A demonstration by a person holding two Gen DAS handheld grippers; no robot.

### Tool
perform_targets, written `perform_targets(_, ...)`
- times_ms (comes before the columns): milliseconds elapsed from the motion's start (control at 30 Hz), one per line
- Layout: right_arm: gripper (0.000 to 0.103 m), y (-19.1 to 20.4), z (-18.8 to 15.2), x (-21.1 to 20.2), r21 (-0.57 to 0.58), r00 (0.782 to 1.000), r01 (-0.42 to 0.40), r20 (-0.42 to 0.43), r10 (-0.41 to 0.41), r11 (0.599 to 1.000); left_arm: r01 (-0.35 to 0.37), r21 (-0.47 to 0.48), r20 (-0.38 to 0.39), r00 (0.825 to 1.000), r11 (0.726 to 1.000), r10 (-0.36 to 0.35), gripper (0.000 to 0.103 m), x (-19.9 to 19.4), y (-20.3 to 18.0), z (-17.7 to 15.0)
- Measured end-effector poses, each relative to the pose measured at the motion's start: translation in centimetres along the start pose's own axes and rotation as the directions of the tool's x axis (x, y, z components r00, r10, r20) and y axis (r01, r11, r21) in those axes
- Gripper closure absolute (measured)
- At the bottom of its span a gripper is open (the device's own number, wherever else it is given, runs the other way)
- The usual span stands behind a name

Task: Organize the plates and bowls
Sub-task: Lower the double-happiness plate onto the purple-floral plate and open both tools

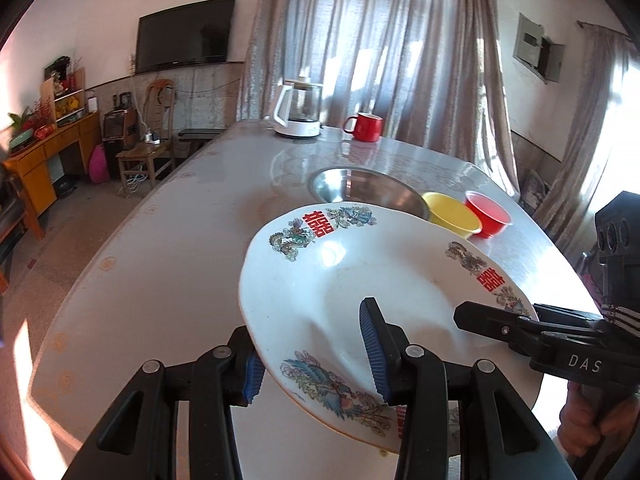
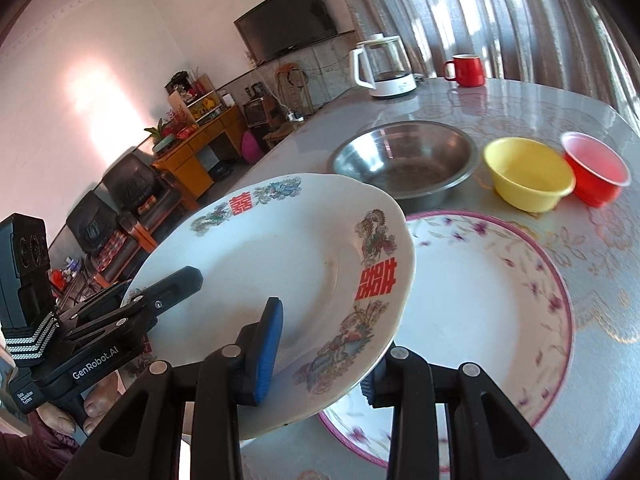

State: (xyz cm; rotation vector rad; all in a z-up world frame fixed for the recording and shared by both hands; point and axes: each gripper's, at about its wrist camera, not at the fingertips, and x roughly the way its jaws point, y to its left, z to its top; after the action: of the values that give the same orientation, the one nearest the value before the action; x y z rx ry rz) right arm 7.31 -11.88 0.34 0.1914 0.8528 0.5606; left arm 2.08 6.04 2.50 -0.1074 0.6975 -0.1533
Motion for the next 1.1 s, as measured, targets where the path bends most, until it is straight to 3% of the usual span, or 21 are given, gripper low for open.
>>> perform_targets(800,0.07,-6.2,-4.0,-4.5,0.163,0.993,0.115,0.005,-0.118,0.98,0.154,0.101,-0.122,0.982,0.983,-0.142,0.059,2.2,-7.3,-1.7)
perform_targets(1100,0.07,-7.3,-4.9,-4.3,0.197,0.991,0.133,-0.009,-0.134,0.971,0.159,0.111,-0.157,0.977,0.981,-0.141,0.059,3.1,-8.0,-2.1)
